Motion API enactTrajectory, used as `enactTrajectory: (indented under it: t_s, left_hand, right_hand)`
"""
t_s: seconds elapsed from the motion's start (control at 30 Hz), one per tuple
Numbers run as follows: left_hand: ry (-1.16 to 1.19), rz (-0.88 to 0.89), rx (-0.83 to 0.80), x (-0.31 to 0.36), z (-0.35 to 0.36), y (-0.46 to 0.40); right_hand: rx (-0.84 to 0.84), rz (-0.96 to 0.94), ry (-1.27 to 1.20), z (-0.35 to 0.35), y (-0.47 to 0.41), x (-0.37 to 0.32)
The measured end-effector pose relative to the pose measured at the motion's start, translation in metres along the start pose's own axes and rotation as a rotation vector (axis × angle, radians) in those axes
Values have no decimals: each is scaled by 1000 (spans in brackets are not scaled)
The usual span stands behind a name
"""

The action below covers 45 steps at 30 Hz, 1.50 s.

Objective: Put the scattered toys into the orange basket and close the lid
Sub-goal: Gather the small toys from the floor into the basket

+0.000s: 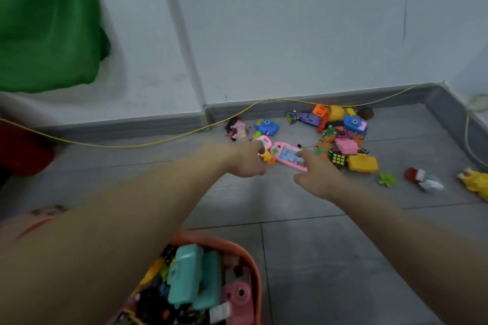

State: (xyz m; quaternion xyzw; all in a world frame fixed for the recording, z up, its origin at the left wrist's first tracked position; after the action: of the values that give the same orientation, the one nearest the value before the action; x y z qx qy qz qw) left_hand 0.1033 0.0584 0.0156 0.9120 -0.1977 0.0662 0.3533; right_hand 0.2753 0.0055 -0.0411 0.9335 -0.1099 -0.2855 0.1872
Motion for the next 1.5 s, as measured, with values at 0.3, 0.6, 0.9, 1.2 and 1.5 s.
enactTrajectory:
  t_s: [0.3,0.6,0.9,1.2,1.5]
  left_hand:
    - [82,-143,81,0,28,-77]
    - [-61,-201,194,-23,33,-133]
    - [-153,-219,142,-19,38,-157]
    - [-276,-138,231,-18,48,-143]
    - [-324,-54,214,-2,66,-119]
  right_hand:
    - [-10,-111,264,5,-51,33]
    - [7,-168,458,21,-95,46]
    - [86,-166,426,18,-106,47]
    - [10,-127,318,19,-88,42]
    - [-21,-8,229,29,-63,50]
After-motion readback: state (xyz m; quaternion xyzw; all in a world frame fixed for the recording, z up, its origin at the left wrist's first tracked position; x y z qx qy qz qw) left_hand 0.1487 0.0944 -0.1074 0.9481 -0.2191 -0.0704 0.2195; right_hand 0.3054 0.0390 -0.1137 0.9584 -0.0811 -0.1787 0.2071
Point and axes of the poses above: each hand's wrist, its own y-axis away from the middle knuckle, its own z-axis out of the palm, x = y × z, the point moved 3 cm from there along -y, towards the middle knuckle, and after that the axes turned 2 degrees about -x, right-handed, at the moved point
